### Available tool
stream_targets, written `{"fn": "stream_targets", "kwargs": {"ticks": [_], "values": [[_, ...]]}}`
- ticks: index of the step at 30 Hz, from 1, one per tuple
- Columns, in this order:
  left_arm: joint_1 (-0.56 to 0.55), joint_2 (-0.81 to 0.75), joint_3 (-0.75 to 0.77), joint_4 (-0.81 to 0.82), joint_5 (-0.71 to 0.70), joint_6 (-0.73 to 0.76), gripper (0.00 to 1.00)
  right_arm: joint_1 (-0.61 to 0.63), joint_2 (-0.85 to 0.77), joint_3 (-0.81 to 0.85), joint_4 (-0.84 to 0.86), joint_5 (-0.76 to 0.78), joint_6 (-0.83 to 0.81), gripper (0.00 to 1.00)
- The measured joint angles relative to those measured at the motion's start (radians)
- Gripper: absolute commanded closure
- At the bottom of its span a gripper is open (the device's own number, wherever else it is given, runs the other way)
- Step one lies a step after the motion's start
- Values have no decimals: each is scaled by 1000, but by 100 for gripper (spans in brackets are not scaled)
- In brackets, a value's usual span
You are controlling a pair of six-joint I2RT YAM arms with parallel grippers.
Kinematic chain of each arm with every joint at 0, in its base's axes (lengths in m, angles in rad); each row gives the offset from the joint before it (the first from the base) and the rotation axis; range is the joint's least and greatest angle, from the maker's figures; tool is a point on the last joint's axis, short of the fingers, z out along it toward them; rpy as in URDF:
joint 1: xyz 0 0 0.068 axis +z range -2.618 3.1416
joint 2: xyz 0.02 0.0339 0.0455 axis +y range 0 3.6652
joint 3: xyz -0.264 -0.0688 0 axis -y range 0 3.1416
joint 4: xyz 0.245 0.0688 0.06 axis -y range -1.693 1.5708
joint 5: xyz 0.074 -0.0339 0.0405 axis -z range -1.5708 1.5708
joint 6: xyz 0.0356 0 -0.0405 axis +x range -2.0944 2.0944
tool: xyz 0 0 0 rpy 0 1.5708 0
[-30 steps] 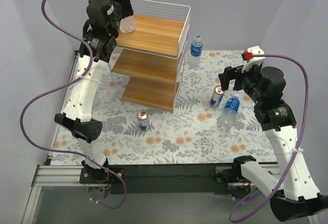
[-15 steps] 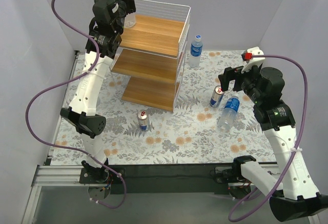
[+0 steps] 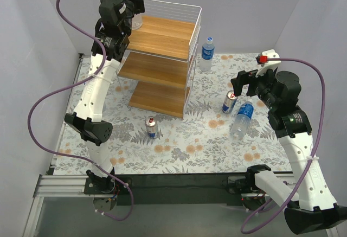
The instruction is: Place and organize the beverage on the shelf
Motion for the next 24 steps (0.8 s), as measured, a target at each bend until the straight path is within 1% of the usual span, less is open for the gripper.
{"fn": "stream_targets", "kwargs": {"ticks": [7, 18, 24], "values": [[1, 6, 0, 40, -15, 24, 24, -6, 2, -5, 3, -7, 2, 2], [2, 3, 2, 69, -16, 19, 21, -12, 2, -13, 8, -20, -1, 2], [2, -49, -15, 55, 10, -3, 20, -13, 1, -13, 8, -68, -48, 2]]}}
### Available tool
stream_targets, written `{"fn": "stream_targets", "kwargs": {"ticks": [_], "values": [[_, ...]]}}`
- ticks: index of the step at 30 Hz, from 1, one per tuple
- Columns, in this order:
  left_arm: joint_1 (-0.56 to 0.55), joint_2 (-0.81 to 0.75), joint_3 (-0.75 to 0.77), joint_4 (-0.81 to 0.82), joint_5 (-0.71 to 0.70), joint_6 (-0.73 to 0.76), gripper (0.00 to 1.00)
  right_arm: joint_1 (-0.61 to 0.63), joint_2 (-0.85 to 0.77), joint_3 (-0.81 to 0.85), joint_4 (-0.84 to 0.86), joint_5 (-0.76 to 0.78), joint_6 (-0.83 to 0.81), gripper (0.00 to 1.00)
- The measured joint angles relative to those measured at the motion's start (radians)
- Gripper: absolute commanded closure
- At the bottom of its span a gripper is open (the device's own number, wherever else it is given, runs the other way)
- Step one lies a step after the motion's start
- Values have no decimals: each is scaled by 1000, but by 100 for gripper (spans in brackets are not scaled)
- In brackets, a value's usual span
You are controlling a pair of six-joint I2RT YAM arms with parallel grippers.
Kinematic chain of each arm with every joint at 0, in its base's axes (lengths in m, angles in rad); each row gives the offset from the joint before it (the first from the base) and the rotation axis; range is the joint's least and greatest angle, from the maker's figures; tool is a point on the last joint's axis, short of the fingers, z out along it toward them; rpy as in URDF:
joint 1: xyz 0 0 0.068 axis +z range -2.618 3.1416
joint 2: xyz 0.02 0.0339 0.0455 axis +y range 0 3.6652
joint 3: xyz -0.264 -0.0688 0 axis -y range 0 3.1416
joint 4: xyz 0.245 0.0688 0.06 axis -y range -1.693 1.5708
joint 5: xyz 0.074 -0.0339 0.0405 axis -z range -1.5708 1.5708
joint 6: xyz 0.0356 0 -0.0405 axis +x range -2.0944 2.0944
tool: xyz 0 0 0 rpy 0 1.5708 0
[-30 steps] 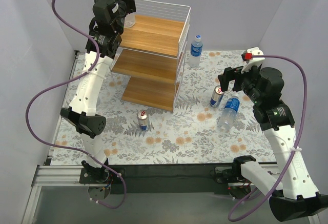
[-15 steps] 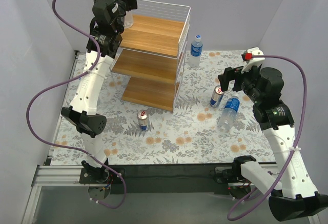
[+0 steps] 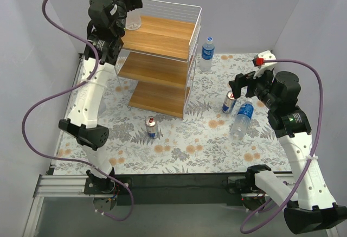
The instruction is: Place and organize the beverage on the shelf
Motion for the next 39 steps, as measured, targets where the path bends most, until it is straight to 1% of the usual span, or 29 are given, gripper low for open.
{"fn": "stream_targets", "kwargs": {"ticks": [4, 8, 10, 15, 19, 23, 30, 31, 35, 39], "values": [[0, -103, -57, -24, 42, -32, 20, 0, 0, 0, -1, -56, -64, 2], [0, -201, -79, -65, 87, -60, 20, 0, 0, 0, -11, -126, -130, 2], [0, -268, -119, -87, 103, -77, 20, 0, 1, 0, -27, -155, -154, 2], [0, -445, -278, -153, 152, -127, 19, -15, 23, 0, -59, -210, -176, 2], [1, -604, -457, -215, 213, -188, 19, -35, 100, 17, -71, -230, -175, 2], [1, -760, -656, -275, 265, -253, 19, -50, 250, 90, -82, -229, -151, 2], [1, -976, -964, -327, 329, -338, 19, -52, 614, 325, -46, -219, -79, 2], [1, -1007, -1012, -335, 338, -351, 19, -52, 645, 351, -39, -214, -72, 2], [1, -1102, -1141, -338, 371, -396, 19, -52, 850, 521, 13, -201, -51, 2], [1, -1186, -1222, -337, 396, -452, 19, -52, 1041, 684, 52, -185, -35, 4]]}}
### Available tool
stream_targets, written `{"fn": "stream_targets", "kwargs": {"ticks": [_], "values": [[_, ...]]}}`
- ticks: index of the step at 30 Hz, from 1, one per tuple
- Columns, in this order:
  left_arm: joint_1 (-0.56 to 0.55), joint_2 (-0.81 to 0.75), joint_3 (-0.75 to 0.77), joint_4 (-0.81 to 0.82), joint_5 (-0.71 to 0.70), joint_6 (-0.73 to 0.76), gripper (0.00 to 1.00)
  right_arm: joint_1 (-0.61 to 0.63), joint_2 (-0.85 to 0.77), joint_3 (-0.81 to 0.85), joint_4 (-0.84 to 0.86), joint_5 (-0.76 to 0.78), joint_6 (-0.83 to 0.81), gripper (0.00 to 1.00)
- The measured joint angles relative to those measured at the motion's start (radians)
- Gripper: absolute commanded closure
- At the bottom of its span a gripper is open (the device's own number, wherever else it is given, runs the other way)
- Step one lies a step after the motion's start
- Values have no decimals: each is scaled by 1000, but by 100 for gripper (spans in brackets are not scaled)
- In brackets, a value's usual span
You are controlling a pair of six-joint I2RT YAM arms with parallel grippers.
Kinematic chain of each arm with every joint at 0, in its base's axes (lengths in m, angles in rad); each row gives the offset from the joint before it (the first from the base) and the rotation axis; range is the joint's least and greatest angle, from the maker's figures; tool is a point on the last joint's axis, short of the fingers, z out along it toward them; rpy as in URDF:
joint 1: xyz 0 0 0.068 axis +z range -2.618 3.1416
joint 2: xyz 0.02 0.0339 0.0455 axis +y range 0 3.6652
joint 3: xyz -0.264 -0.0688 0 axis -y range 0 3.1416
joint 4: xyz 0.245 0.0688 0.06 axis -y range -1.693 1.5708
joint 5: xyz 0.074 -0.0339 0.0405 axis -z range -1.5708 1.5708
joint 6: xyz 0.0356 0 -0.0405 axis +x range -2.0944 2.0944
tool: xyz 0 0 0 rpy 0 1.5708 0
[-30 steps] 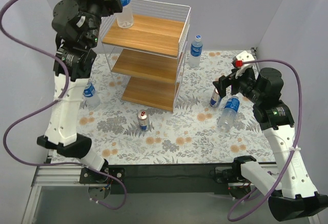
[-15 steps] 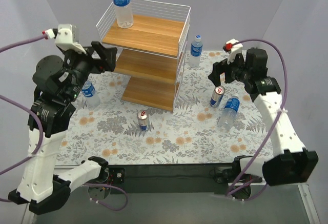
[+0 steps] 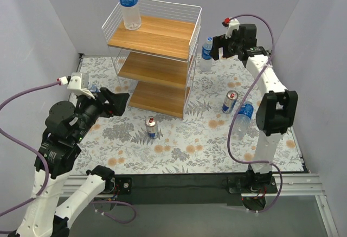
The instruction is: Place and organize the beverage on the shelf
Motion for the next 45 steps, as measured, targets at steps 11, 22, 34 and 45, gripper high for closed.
{"fn": "stream_targets", "kwargs": {"ticks": [11, 22, 34, 45], "values": [[0, -32, -45, 5, 13, -82, 19, 0, 337, 314, 144, 14, 72, 15], [0, -2, -69, 33, 17, -124, 19, 3, 416, 381, 277, 13, 130, 30], [0, -11, -87, 61, 18, -147, 18, 19, 473, 402, 315, 3, 98, 79], [0, 59, -89, 124, 126, -131, 18, 15, 374, 257, 352, -53, -4, 99]]}}
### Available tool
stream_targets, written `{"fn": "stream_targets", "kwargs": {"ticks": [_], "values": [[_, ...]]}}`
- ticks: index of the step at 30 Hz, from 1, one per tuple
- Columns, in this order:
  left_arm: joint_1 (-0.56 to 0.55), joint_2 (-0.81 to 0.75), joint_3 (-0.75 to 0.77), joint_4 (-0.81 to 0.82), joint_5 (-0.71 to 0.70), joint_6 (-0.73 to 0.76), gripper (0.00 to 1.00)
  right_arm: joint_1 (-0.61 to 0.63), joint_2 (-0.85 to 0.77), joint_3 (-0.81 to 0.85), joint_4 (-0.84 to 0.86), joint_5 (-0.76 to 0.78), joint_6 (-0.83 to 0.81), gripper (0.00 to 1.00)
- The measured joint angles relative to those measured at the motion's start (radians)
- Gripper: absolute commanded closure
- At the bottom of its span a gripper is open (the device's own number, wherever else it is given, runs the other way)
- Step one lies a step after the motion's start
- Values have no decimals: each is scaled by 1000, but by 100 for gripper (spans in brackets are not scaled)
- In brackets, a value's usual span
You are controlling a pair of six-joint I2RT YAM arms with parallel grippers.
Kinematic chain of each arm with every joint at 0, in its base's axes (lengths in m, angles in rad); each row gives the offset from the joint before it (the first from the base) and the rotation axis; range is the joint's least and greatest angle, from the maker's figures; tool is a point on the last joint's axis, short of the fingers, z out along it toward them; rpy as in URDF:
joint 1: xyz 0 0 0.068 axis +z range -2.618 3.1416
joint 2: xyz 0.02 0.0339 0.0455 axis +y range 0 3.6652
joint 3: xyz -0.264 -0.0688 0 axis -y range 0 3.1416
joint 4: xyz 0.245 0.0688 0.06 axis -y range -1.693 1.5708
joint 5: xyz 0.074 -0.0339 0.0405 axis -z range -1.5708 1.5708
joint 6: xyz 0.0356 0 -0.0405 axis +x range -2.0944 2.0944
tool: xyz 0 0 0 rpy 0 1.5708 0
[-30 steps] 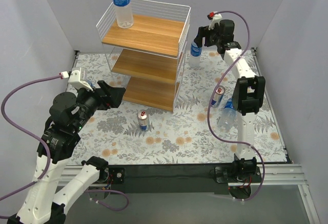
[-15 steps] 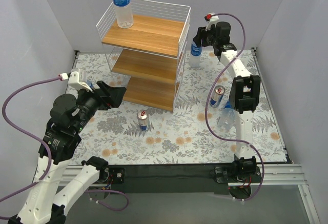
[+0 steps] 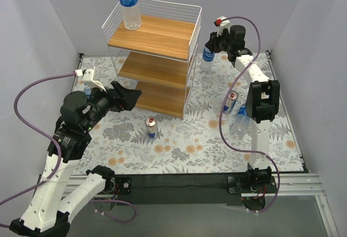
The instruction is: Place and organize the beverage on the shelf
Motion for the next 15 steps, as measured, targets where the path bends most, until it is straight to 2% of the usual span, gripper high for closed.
{"fn": "stream_targets", "kwargs": {"ticks": [4, 10, 15], "values": [[0, 36, -47, 93, 105, 32, 18, -11, -122, -157, -28, -58, -33, 99], [-5, 57, -160, 239, 249, 103, 18, -24, -423, -461, -88, -151, -50, 99], [-76, 91, -175, 356, 306, 179, 18, -25, -695, -629, -104, -226, -38, 99]]}}
